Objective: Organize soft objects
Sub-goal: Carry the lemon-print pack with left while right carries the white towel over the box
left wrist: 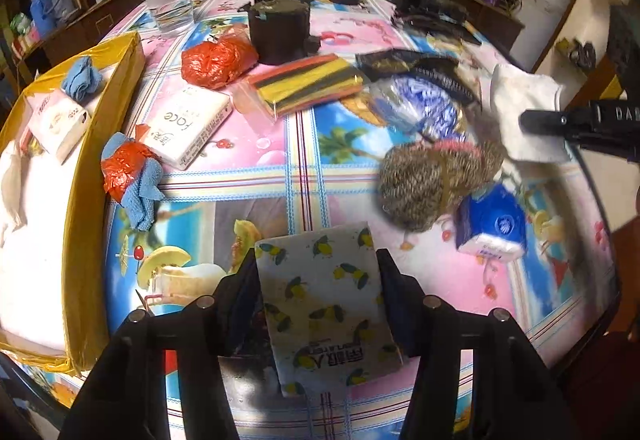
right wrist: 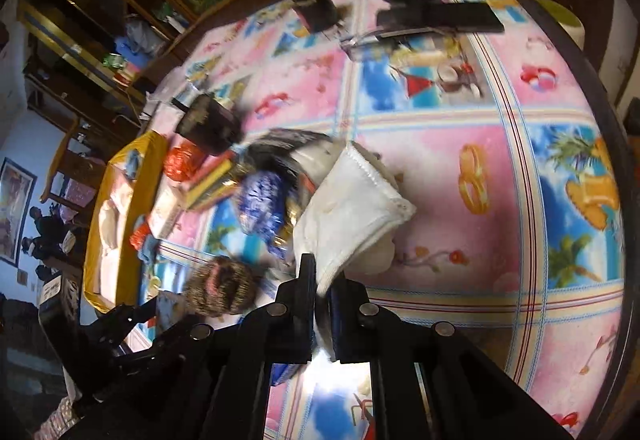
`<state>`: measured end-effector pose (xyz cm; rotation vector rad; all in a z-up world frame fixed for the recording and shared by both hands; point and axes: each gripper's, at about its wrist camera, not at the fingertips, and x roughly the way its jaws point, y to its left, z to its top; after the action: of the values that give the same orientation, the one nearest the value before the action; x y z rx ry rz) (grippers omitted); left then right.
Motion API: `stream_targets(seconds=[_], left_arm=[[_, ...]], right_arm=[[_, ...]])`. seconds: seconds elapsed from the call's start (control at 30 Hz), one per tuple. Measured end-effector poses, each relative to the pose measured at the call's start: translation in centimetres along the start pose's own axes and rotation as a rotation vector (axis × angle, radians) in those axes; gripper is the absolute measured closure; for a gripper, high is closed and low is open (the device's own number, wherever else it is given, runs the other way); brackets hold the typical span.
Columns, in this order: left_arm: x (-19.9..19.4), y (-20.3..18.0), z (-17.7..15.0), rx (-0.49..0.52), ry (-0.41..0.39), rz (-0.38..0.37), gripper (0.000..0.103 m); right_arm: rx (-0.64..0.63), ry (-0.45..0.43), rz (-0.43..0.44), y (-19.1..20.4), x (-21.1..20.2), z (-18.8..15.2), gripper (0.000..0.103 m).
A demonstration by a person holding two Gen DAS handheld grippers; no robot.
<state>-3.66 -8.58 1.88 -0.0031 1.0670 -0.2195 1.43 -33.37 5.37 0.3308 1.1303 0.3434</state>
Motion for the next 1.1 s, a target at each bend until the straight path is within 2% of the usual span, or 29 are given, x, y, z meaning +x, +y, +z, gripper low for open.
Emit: stream_targets(seconds=[0.2, 0.6, 1.1], left_arm=[[-1.4, 0.3, 1.0, -0.030, -0.039, -0.008, 0.048], [-3.1, 1.3, 1.3, -0.065, -0.064, -0.006, 0.048], [-7.0, 6.3, 0.8, -0.194, -0.140, 0.035, 0.048]], right_arm=[[-0.075, -0.046, 0.017, 1.8, -1.5, 0.1, 0.096], [-0.153, -0.046, 0.072, 4.1, -1.4, -0.2, 0.096], [-0.258, -0.008, 0.119, 9.0, 0.4, -0.3, 0.096]])
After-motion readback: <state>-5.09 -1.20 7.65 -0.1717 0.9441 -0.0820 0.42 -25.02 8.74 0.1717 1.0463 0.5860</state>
